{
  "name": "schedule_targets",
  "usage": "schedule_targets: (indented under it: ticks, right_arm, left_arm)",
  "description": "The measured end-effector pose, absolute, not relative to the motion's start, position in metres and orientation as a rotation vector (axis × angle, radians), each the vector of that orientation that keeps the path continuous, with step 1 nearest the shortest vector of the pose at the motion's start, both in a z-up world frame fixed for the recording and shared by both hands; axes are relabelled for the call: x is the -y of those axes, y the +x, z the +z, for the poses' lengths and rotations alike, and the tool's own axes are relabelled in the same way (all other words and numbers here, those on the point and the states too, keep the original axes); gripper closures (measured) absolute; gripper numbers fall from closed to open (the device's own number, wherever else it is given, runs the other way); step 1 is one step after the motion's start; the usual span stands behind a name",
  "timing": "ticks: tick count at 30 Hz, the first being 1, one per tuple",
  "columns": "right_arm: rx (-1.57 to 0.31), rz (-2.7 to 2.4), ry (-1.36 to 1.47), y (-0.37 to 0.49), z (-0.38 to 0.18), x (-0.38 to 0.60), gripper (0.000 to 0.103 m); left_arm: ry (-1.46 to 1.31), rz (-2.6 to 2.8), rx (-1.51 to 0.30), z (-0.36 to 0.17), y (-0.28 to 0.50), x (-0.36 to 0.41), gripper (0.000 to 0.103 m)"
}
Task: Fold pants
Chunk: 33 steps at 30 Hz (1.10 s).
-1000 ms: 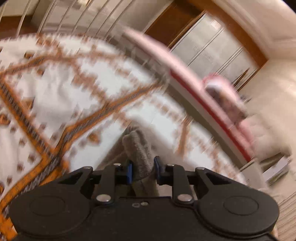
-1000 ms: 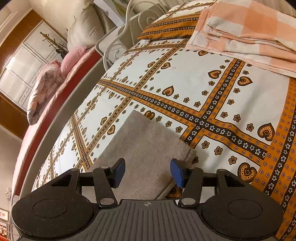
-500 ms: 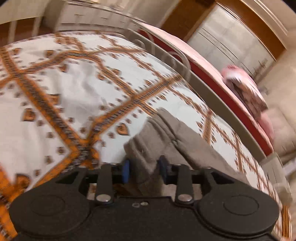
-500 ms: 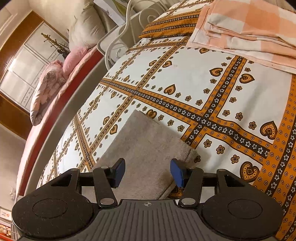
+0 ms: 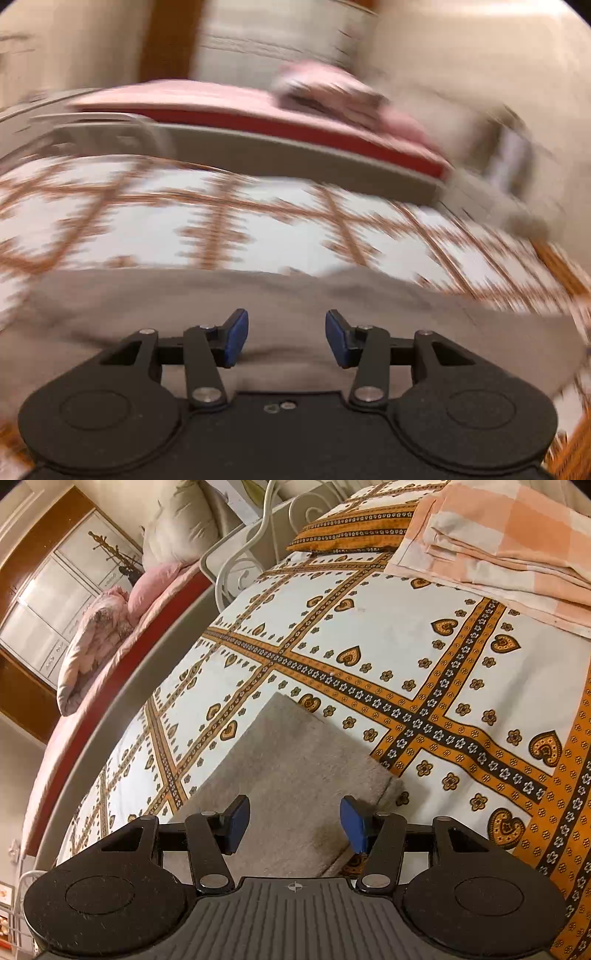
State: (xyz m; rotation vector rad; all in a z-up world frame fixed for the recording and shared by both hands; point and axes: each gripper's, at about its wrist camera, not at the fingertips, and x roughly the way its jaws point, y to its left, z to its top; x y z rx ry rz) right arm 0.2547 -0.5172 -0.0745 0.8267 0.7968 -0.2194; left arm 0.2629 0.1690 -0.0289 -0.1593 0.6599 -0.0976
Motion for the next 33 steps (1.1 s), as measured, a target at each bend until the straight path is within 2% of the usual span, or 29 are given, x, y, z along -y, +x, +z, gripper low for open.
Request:
schedule_targets:
  ticks: [5,6,10,13,14,17,19,21,22,24,26,28,29,30,32,33]
  right_arm:
    - [-0.81,-0.206,0.813,0.264,-0.076,0.507,0.047]
    - [-0.812,-0.201,0.812,0.266,-0.076,0.504,0.047]
    - [-0.818,-0.186,0.799,0.272,-0.076,0.494,0.043]
    - [-0.822,-0.174,0.784,0.277,-0.076,0.487,0.041]
    - [-0.823,-0.17,0.775,0.279,-0.075,0.484,0.041]
    - [-0.824,-0.156,0.749,0.283,-0.074,0.476,0.041]
    - [-0.813,-0.155,0.733,0.284,-0.071,0.469,0.041]
    - [-0.776,-0.087,0.716,0.288,-0.063,0.453,0.041]
    - [-0.769,-0.049,0.69,0.293,-0.059,0.437,0.041]
    - [-0.781,0.054,0.628,0.305,-0.051,0.401,0.041]
    - [-0.777,0.137,0.534,0.314,-0.044,0.36,0.041]
    - [-0.778,0.215,0.404,0.318,-0.042,0.32,0.041]
    - [-0.791,0.244,0.356,0.32,-0.045,0.306,0.041]
    - [-0.828,0.25,0.312,0.324,-0.052,0.295,0.041]
    - [-0.931,0.183,0.244,0.335,-0.076,0.289,0.041]
    - [-0.929,0.171,0.215,0.338,-0.083,0.29,0.041]
  left_arm:
    - [-0.051,-0.078,-0.84,-0.072,0.305,-0.14,0.066]
    - [-0.035,-0.06,-0.833,-0.079,0.308,-0.145,0.063]
    - [-0.012,0.106,-0.791,-0.075,0.31,-0.172,0.068]
    - [-0.066,0.178,-0.784,-0.078,0.304,-0.205,0.066]
    - [-0.103,0.189,-0.773,-0.078,0.3,-0.219,0.066]
    - [-0.191,0.203,-0.744,-0.07,0.293,-0.241,0.079]
    - [-0.212,0.202,-0.722,-0.059,0.292,-0.239,0.07]
    - [-0.142,0.228,-0.703,-0.054,0.296,-0.229,0.051]
    - [-0.116,0.233,-0.694,-0.053,0.299,-0.224,0.048]
    - [-0.067,0.239,-0.687,-0.049,0.305,-0.217,0.035]
    - [0.033,0.295,-0.686,-0.049,0.311,-0.214,0.03]
    - [0.065,0.355,-0.72,-0.056,0.315,-0.223,0.031]
    - [0.065,0.379,-0.753,-0.065,0.317,-0.233,0.028]
    - [0.065,0.397,-0.778,-0.072,0.317,-0.241,0.021]
    - [-0.031,0.399,-0.78,-0.077,0.313,-0.261,0.012]
    - [-0.093,0.393,-0.779,-0.075,0.31,-0.269,0.013]
